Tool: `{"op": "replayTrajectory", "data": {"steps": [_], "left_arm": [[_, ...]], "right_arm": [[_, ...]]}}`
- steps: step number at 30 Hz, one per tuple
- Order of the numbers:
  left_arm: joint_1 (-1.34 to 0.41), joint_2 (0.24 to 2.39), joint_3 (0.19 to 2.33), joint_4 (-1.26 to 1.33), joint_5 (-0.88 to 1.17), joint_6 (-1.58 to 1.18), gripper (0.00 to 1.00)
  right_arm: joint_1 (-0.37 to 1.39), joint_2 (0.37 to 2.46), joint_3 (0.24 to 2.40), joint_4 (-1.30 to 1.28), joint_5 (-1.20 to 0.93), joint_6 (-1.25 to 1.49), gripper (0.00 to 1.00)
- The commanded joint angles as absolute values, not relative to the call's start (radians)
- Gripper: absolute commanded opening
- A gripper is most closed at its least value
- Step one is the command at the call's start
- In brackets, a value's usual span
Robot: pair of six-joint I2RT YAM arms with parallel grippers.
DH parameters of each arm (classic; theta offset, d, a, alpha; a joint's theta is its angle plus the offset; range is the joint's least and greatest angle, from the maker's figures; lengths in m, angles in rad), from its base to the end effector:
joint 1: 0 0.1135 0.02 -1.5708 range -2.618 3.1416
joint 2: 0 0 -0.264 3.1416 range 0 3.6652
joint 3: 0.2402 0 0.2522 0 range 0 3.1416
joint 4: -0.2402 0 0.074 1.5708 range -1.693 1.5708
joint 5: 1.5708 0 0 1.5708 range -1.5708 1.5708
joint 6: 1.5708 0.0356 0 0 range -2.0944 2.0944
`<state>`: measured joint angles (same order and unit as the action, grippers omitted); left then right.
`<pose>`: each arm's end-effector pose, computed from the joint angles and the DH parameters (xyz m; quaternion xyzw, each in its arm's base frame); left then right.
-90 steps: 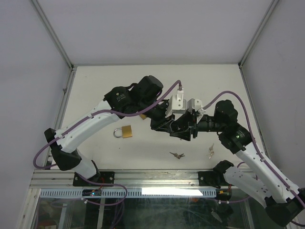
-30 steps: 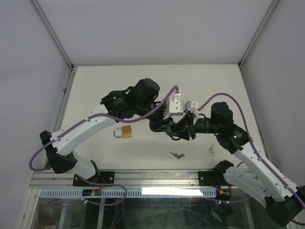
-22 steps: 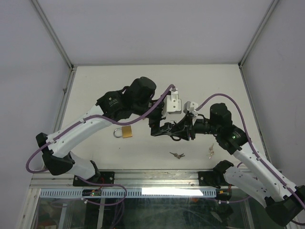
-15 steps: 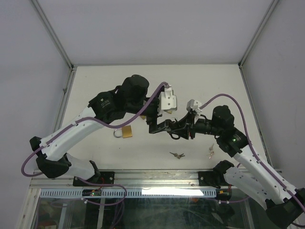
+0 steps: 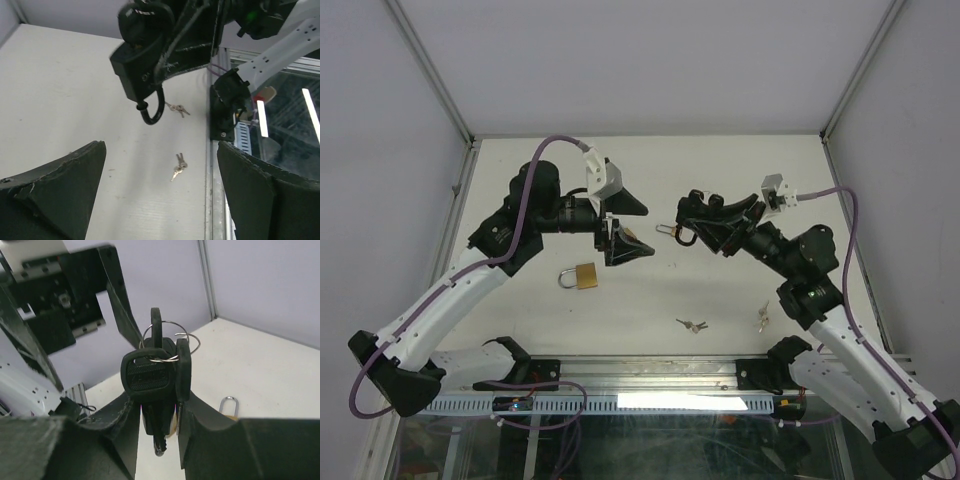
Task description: Unlock with the key
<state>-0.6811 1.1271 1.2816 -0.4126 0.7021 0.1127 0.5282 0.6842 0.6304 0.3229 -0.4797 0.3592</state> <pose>0.1699 -0.1673 0.4231 0.4811 0.6050 -0.4222 0.4736 0.1343 0.0974 0.3552 -0.2380 0.5705 0.4617 0.6362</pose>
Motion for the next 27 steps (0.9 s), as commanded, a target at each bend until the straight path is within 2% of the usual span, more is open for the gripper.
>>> {"op": "replayTrajectory", "data": {"steps": [1, 5, 11, 13, 16, 19, 22, 23, 27], "left_arm": [[-0.701, 1.138, 1.205, -0.093, 0.813, -0.093, 0.98], [-0.758, 1.189, 1.184, 0.060, 0.786, -0.164, 0.99], [-0.783, 1.233, 1.152, 0.150, 0.716, -0.213, 0.99], [-0.784, 1.254, 1.154, 0.207, 0.726, -0.238, 0.96], [-0.784, 1.295, 1.193, 0.234, 0.753, -0.266, 0.76], [-0.785, 1.309, 1.200, 0.250, 0.773, -0.279, 0.36], [-0.784, 1.303, 1.190, 0.241, 0.781, -0.278, 0.05], [-0.784, 1.297, 1.188, 0.234, 0.772, -0.276, 0.00], [-0.784, 1.276, 1.188, 0.206, 0.738, -0.272, 0.00]], "right_arm": [[0.528, 0.724, 0.746, 0.633, -0.420, 0.455, 0.00], [0.530, 0.760, 0.785, 0.691, -0.424, 0.487, 0.00], [0.534, 0.782, 0.814, 0.702, -0.455, 0.506, 0.00], [0.536, 0.780, 0.812, 0.703, -0.457, 0.509, 0.00], [0.537, 0.774, 0.806, 0.701, -0.458, 0.509, 0.00], [0.538, 0.765, 0.796, 0.698, -0.447, 0.511, 0.00], [0.538, 0.757, 0.792, 0.686, -0.443, 0.508, 0.00], [0.538, 0.754, 0.792, 0.676, -0.445, 0.504, 0.00], [0.537, 0.734, 0.774, 0.640, -0.447, 0.497, 0.00]]}}
